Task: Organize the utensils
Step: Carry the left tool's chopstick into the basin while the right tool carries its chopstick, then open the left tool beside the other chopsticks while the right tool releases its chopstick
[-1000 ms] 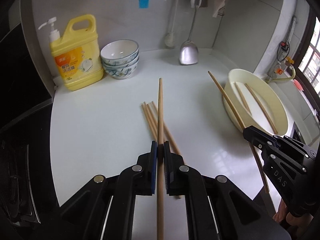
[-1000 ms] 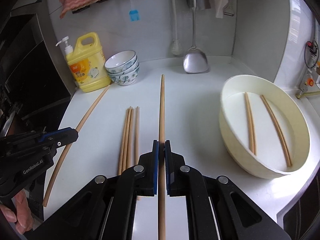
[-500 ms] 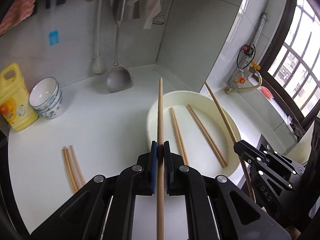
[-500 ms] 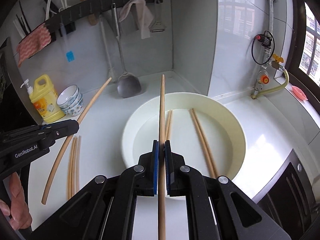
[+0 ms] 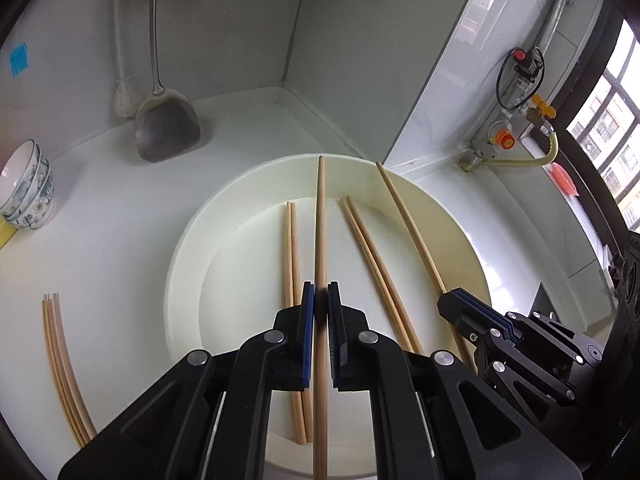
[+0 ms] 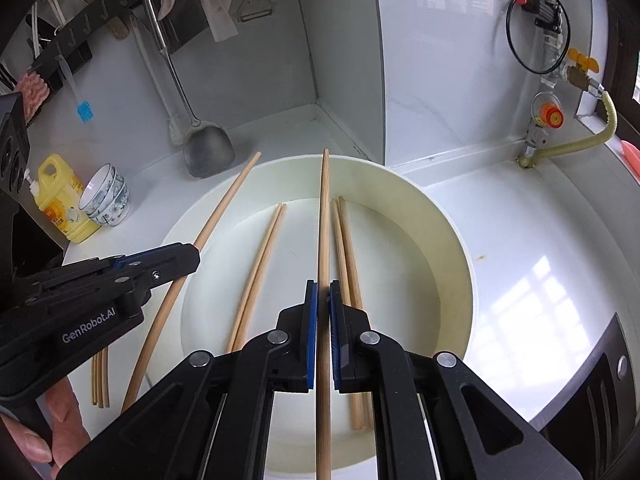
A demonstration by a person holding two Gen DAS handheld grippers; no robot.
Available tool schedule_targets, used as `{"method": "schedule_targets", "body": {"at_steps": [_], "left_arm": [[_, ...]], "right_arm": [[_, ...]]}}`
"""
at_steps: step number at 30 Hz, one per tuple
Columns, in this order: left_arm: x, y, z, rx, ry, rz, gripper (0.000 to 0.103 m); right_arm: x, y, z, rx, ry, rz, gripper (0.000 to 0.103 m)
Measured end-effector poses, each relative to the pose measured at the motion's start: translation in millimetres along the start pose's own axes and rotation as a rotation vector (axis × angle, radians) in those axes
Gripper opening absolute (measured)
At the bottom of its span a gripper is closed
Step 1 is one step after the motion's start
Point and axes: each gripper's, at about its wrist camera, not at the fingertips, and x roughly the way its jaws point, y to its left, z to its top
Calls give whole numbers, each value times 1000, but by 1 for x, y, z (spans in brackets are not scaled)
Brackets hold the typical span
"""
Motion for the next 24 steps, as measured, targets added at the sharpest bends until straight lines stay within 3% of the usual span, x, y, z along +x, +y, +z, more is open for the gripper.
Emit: {"method": "schedule_targets", "body": {"at_steps": [7,24], "left_arm": [[34,-2,-1,-36,45,41,7],[61,3,-2,-45,97,104,8]], "right_arm": [[32,-16,1,13,55,27,6],[57,-25,-1,-3,97,49,6]]}}
